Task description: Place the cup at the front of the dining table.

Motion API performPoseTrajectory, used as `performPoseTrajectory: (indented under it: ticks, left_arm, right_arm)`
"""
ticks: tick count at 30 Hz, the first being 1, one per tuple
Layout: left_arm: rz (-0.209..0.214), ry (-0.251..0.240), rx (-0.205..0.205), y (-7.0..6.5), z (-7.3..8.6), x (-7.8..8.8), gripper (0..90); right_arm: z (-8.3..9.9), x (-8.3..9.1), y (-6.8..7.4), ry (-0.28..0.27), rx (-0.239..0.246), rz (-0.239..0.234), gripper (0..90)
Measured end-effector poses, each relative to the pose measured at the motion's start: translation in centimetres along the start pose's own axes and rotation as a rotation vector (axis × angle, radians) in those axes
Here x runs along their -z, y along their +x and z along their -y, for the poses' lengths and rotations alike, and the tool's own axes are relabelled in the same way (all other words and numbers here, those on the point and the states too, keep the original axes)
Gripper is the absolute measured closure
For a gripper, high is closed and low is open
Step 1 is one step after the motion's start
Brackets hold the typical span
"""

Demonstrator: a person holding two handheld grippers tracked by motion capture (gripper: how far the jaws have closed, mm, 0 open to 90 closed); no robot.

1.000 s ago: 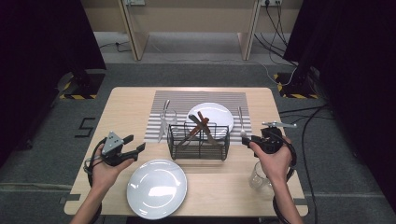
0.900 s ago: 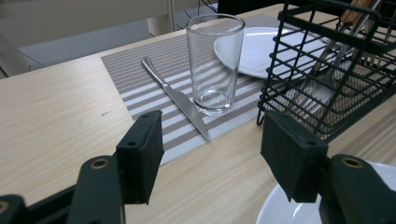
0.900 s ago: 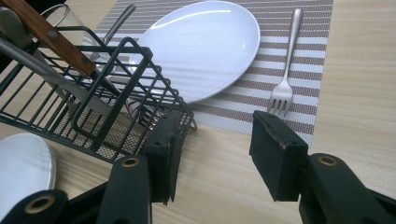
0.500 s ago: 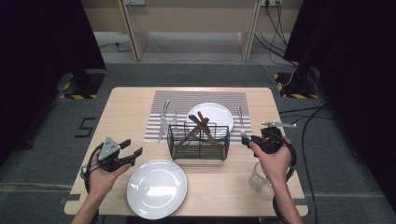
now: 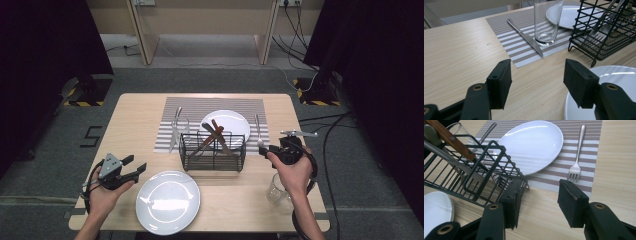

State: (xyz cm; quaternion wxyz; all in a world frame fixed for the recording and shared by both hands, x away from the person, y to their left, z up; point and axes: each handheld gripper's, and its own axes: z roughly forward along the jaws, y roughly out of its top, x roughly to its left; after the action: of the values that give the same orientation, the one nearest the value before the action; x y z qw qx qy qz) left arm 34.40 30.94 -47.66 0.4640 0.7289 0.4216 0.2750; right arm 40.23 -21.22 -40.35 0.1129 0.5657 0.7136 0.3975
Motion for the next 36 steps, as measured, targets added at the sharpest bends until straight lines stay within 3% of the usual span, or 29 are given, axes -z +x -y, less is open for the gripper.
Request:
performPoseTrajectory:
  ticks: [24, 36]
  left_arm:
    - [-0.045, 0.028, 0.05, 1.1, 2.7, 0.2, 39.1]
    - [-0.039, 0.03, 0.068, 1.0, 3.4, 0.1, 38.9]
  right_arm:
    - [0.1, -0.2, -0.1, 0.006, 0.002, 0.0, 52.8]
    - [0.2, -0.3, 0.0, 0.009, 0.001, -0.002, 52.8]
